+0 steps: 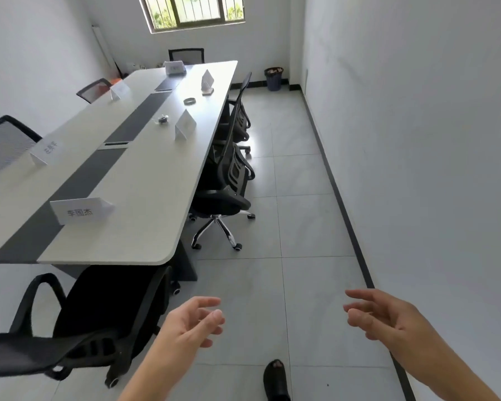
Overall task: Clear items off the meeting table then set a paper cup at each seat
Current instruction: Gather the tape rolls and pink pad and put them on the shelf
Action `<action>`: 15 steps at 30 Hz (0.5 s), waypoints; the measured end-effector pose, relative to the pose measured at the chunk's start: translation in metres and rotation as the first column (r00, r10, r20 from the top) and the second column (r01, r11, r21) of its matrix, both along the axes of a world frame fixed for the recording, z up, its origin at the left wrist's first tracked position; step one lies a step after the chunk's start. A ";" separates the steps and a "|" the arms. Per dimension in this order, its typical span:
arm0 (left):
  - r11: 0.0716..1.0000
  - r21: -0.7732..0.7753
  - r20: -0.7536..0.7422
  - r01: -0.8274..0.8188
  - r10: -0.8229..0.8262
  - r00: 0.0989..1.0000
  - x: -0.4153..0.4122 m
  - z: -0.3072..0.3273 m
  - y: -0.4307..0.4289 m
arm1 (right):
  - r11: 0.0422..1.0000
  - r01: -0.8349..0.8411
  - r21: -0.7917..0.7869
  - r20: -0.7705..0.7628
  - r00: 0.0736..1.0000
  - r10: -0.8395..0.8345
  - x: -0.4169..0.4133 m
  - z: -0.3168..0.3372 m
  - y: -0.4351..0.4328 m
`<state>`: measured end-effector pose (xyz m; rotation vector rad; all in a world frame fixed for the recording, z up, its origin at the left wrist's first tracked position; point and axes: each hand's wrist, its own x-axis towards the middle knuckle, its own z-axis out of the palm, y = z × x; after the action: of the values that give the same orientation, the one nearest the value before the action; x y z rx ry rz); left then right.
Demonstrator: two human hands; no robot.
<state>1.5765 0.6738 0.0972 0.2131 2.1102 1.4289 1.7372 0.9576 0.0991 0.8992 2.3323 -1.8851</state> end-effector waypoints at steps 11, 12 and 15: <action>0.994 0.000 -0.092 0.113 -0.113 0.989 -0.202 0.034 0.194 | 0.999 0.044 -0.016 -0.061 0.997 -0.045 -0.187 0.024 0.165; 0.991 -0.010 -0.077 0.133 -0.133 0.988 -0.217 0.032 0.212 | 0.999 0.044 -0.026 -0.050 0.998 -0.046 -0.200 0.020 0.182; 0.986 -0.058 -0.047 0.157 -0.159 0.986 -0.260 0.023 0.266 | 0.999 0.021 -0.040 -0.015 1.000 -0.022 -0.244 0.007 0.237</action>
<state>1.3168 0.9396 0.1200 0.3910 2.1190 1.2848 1.4936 1.1950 0.1057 0.9132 2.2938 -1.9463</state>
